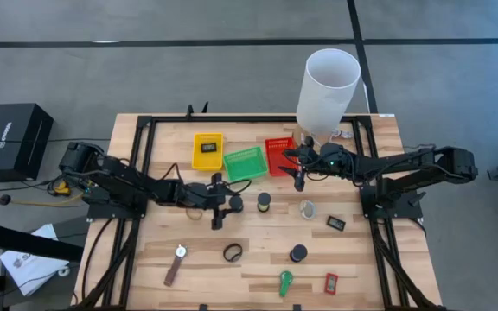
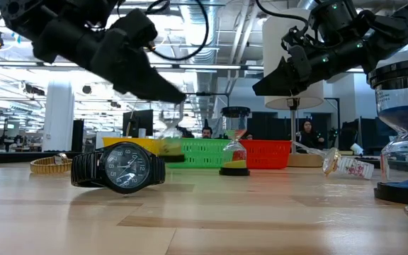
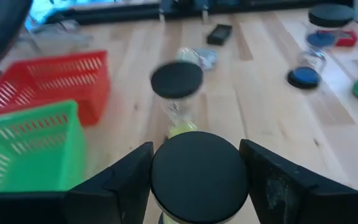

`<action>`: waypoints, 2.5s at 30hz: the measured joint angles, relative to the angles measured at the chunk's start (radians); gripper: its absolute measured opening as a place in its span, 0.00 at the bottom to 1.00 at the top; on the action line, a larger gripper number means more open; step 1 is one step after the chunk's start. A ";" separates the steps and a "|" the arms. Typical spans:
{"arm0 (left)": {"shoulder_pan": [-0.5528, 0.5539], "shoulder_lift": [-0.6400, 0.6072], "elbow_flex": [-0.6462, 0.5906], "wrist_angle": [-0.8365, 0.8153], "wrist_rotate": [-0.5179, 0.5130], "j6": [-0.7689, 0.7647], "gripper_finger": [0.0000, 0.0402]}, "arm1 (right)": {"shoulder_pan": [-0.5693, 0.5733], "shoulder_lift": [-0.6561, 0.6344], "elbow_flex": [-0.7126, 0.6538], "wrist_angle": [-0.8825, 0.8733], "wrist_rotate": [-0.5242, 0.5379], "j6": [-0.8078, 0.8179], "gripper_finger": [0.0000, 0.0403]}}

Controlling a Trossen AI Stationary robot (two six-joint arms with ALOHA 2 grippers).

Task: Pick & Place Office items
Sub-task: Put the left green hourglass into the green basket, then put the white wrist watch into the red basket

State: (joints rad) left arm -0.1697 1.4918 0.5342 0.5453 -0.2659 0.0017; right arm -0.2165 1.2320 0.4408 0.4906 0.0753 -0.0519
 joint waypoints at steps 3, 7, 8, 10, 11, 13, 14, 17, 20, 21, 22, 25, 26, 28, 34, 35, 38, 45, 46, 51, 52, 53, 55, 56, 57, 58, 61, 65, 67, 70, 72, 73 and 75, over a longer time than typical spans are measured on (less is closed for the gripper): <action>0.027 0.000 0.031 0.004 0.000 0.017 0.53 | 0.000 0.000 0.000 0.000 0.000 0.000 0.59; 0.074 0.000 0.060 0.003 -0.002 0.020 0.57 | 0.000 0.000 0.000 0.001 0.000 0.000 0.59; 0.087 0.000 0.065 0.003 -0.002 0.021 0.58 | 0.000 0.000 0.000 0.001 0.000 0.000 0.59; 0.116 0.000 0.070 0.003 -0.002 0.021 0.56 | 0.000 0.000 0.000 0.001 0.000 0.000 0.59; 0.132 0.000 0.072 0.003 -0.002 0.020 0.55 | 0.000 0.000 0.000 0.001 0.000 0.000 0.59; 0.162 0.000 0.073 0.004 -0.002 0.020 0.53 | 0.000 0.000 0.000 -0.001 0.000 0.000 0.59; 0.176 0.000 0.073 0.004 -0.004 0.020 0.53 | 0.000 0.000 0.000 -0.002 0.000 0.000 0.59; 0.212 0.000 0.073 0.005 -0.006 0.020 0.54 | 0.000 0.000 0.000 -0.004 0.000 0.000 0.59; 0.240 0.000 0.073 0.006 0.000 0.020 0.58 | 0.000 0.000 0.000 -0.004 0.000 0.000 0.59; 0.246 0.000 0.073 0.010 0.008 0.020 0.58 | 0.000 0.000 0.000 -0.004 0.000 0.000 0.59; 0.250 0.000 0.073 0.016 0.017 0.020 0.58 | 0.000 0.000 0.000 -0.004 0.000 0.000 0.59; 0.251 -0.018 0.072 0.024 0.028 0.046 0.55 | 0.000 0.000 0.000 -0.004 0.000 0.000 0.59; 0.250 -0.026 0.073 0.037 0.028 0.062 0.54 | 0.000 0.000 0.000 -0.004 0.000 0.000 0.59; 0.250 -0.060 0.074 0.027 0.003 0.090 0.52 | 0.000 0.000 0.000 -0.005 0.000 0.000 0.59; 0.308 -0.146 0.074 0.017 -0.040 0.125 0.58 | -0.001 0.000 0.000 -0.004 0.000 -0.001 0.59; 0.322 -0.147 0.074 0.015 -0.040 0.125 0.58 | -0.001 0.000 0.000 -0.005 0.000 -0.001 0.59; 0.362 -0.131 0.074 0.016 -0.040 0.112 0.55 | -0.001 0.000 0.000 -0.004 0.000 -0.001 0.59; 0.436 -0.039 0.074 0.015 -0.038 0.079 0.55 | -0.001 0.000 0.000 -0.004 0.000 -0.001 0.59; 0.445 -0.021 0.074 0.018 -0.037 0.064 0.57 | -0.001 0.000 0.000 -0.004 0.000 -0.001 0.59; 0.474 0.049 0.074 0.025 -0.035 0.038 0.55 | -0.001 0.000 0.000 -0.004 0.000 -0.001 0.59; 0.477 0.058 0.074 0.026 -0.035 0.031 0.54 | -0.001 0.000 0.000 -0.004 0.000 -0.001 0.59; 0.482 0.065 0.074 0.030 -0.035 0.018 0.53 | -0.001 0.000 0.000 -0.004 0.000 -0.001 0.59; 0.491 0.077 0.073 0.033 -0.035 0.011 0.52 | -0.001 0.000 0.000 -0.004 0.000 -0.001 0.59; 0.495 0.083 0.074 0.033 -0.036 0.009 0.53 | -0.001 0.000 0.000 -0.004 0.000 -0.001 0.59; 0.499 0.089 0.074 0.032 -0.039 0.008 0.54 | -0.001 0.000 0.000 -0.004 0.000 -0.001 0.59; 0.500 0.095 0.073 0.032 -0.042 0.008 0.55 | -0.001 0.000 0.000 -0.004 0.000 -0.001 0.59; 0.500 0.101 0.073 0.033 -0.046 0.008 0.60 | -0.001 0.000 0.000 -0.004 0.000 -0.001 0.59; 0.496 0.101 0.074 0.033 -0.047 0.008 0.63 | -0.001 0.000 0.000 -0.004 0.000 -0.001 0.59; 0.496 0.101 0.073 0.033 -0.047 -0.009 0.64 | -0.001 0.000 0.000 -0.004 0.000 -0.001 0.59; 0.496 0.101 0.073 0.033 -0.048 -0.034 0.66 | -0.001 0.000 0.000 -0.004 0.000 -0.001 0.59; 0.496 0.101 0.073 0.033 -0.049 -0.033 0.67 | -0.001 0.000 0.000 -0.004 0.000 -0.001 0.59; 0.496 0.101 0.074 0.033 -0.049 -0.033 0.67 | -0.001 0.000 0.000 -0.004 0.000 -0.001 0.59; 0.496 0.101 0.073 0.033 -0.049 -0.033 0.67 | -0.001 0.000 0.000 -0.004 0.000 -0.001 0.59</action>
State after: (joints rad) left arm 0.3267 1.5925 0.6075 0.5780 -0.3145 -0.0315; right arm -0.2173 1.2320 0.4412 0.4866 0.0753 -0.0530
